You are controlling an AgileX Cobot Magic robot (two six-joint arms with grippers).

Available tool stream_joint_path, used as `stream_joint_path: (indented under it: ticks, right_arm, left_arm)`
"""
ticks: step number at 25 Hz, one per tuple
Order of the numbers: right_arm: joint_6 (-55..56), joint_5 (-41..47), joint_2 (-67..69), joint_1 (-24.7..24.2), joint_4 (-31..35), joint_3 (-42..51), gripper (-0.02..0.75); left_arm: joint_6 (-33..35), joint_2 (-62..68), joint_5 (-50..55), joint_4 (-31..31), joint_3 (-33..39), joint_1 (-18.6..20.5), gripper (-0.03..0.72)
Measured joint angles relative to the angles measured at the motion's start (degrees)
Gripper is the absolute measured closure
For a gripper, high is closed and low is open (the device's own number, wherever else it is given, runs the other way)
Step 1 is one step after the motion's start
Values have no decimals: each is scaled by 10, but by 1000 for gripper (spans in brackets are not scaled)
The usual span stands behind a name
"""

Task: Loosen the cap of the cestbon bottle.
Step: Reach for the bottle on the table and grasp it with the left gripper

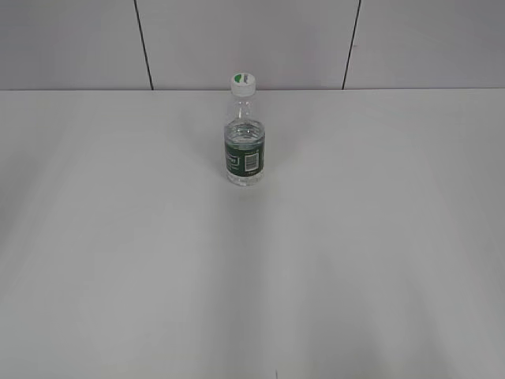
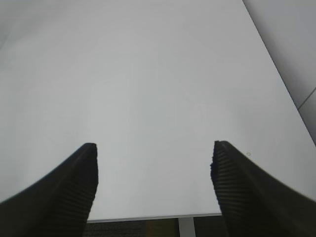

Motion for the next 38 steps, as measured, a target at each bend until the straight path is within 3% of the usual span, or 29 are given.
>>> stream_joint_path:
  ticks: [10, 27, 38]
  right_arm:
    - [0, 0, 0, 0, 0, 0, 190]
    - [0, 0, 0, 0, 0, 0, 190]
    - [0, 0, 0, 0, 0, 0, 190]
  left_arm:
    - [0, 135, -288, 42, 0, -69, 171]
    - [-54, 426, -475, 52, 16, -71, 171]
    - [-82, 568, -757, 104, 119, -72, 188]
